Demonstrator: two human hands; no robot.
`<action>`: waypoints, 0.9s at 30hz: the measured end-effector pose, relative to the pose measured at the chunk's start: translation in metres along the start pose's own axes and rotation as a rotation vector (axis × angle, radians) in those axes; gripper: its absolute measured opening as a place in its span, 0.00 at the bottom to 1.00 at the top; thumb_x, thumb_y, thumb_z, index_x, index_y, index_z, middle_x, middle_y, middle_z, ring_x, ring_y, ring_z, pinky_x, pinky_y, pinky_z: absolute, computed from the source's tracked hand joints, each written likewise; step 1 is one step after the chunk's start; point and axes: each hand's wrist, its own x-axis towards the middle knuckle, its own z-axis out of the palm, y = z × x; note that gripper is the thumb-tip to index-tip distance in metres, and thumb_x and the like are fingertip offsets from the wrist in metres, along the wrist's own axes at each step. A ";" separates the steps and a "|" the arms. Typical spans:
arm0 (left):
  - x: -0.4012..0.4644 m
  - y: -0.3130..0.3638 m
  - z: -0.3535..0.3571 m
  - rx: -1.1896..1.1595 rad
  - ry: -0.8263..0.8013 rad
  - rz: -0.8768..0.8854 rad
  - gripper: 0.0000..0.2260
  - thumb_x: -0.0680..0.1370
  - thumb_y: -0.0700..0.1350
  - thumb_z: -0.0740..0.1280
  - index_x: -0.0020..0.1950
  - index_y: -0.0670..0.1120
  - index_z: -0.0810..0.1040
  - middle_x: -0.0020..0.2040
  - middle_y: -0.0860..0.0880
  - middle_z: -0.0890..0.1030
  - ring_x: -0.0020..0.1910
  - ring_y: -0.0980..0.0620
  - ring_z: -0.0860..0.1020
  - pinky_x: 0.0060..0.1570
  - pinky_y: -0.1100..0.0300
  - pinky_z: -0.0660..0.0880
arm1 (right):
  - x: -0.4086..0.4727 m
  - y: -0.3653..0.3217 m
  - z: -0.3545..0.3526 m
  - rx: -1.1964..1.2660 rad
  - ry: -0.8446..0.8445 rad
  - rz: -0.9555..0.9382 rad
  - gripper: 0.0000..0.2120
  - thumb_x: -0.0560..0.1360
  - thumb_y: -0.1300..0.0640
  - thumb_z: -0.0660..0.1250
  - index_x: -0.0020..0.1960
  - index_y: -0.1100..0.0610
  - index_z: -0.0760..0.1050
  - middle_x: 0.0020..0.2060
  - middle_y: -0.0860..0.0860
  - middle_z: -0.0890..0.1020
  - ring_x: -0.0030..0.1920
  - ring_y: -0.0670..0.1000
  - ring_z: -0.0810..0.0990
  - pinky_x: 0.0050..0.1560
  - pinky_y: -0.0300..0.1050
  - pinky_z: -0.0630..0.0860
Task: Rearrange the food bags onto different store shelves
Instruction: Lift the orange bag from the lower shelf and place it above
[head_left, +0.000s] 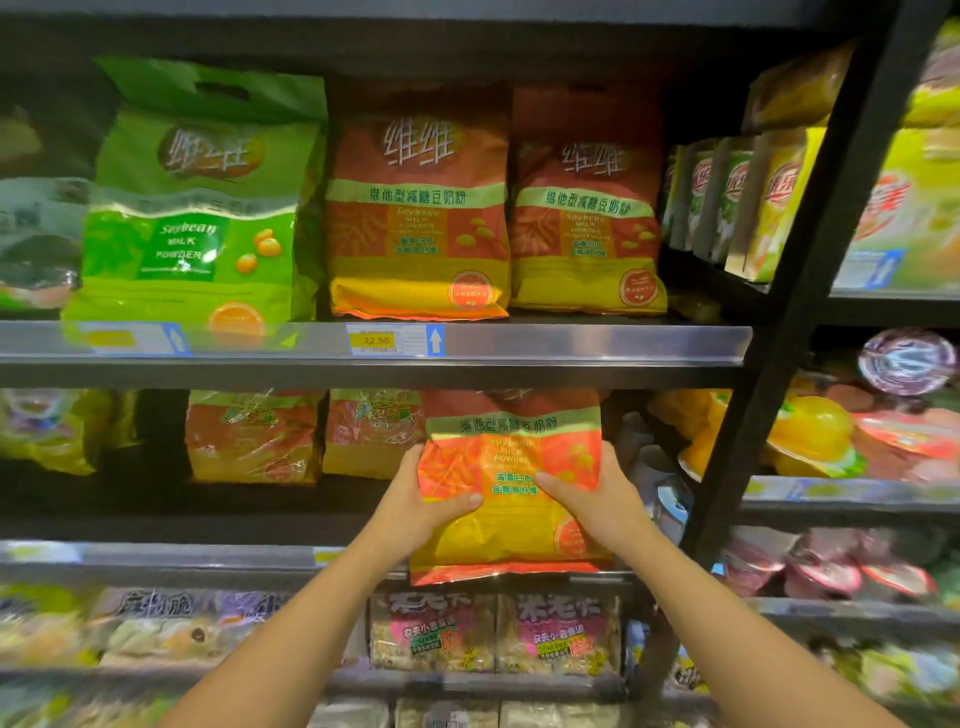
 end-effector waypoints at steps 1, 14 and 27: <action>-0.006 0.002 -0.001 0.001 -0.013 0.009 0.36 0.68 0.47 0.82 0.70 0.52 0.67 0.60 0.54 0.81 0.53 0.66 0.81 0.47 0.72 0.76 | -0.006 -0.001 -0.001 -0.007 -0.003 0.002 0.42 0.60 0.25 0.74 0.67 0.41 0.63 0.56 0.36 0.78 0.55 0.43 0.80 0.53 0.45 0.78; -0.103 0.014 -0.024 -0.079 -0.168 0.058 0.42 0.63 0.55 0.83 0.72 0.55 0.66 0.62 0.53 0.80 0.56 0.65 0.81 0.48 0.69 0.79 | -0.124 -0.043 -0.002 0.038 -0.006 0.077 0.45 0.61 0.31 0.78 0.70 0.47 0.67 0.61 0.45 0.81 0.58 0.48 0.82 0.60 0.57 0.79; -0.191 0.042 -0.034 -0.028 -0.199 0.102 0.44 0.63 0.63 0.82 0.74 0.56 0.65 0.62 0.58 0.82 0.59 0.62 0.81 0.63 0.54 0.78 | -0.231 -0.095 -0.021 -0.004 0.073 0.054 0.36 0.59 0.30 0.78 0.62 0.37 0.70 0.52 0.38 0.84 0.51 0.40 0.83 0.51 0.43 0.79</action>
